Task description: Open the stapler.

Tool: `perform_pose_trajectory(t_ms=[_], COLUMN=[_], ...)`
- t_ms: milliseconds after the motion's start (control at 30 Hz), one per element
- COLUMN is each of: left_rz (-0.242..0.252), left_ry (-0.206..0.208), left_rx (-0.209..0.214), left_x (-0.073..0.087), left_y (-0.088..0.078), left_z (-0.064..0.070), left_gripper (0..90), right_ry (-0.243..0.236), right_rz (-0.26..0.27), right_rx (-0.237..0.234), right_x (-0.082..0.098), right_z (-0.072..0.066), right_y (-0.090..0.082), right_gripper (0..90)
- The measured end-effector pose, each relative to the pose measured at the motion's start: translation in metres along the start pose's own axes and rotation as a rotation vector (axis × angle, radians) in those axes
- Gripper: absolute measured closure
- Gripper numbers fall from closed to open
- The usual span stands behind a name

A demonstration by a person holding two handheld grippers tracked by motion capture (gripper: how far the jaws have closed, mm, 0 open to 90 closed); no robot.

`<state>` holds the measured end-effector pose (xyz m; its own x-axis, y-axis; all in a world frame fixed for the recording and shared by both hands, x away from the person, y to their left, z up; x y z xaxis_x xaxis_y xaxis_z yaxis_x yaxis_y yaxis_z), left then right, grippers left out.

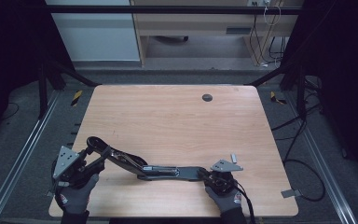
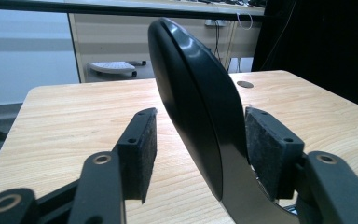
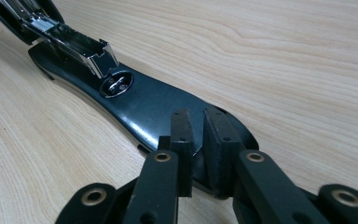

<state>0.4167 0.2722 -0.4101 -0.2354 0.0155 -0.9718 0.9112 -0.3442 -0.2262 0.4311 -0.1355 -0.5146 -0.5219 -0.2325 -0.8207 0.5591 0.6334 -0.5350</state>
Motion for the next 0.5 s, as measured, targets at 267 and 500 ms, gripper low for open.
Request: perform_pose_trajectory(t_ms=[267, 500], left_rz=[-0.008, -0.020], left_ry=[0.005, 0.006], left_rx=[-0.005, 0.003], left_x=[-0.002, -0.004], left_y=[-0.002, -0.003], left_z=[-0.002, -0.002], left_gripper=[42.2, 42.2], right_ry=[0.013, 0.046], right_rz=[0.033, 0.058], right_rx=[-0.003, 0.027], right_x=[-0.006, -0.014], right_z=[0.001, 0.013], right_y=[-0.010, -0.028], right_gripper=[75.5, 67.0])
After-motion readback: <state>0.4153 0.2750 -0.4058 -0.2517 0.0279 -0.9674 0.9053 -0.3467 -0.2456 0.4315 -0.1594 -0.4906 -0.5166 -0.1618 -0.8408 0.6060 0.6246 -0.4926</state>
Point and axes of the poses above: each handheld gripper's, and its own axes: y roughly forward along the jaws, x roughly out of its underside, z roughly to its right, the point moved 2 cm from there along y, roughly forward along the jaws, and after that the axes turned 4 degrees about -x, right-handed, at the moved point
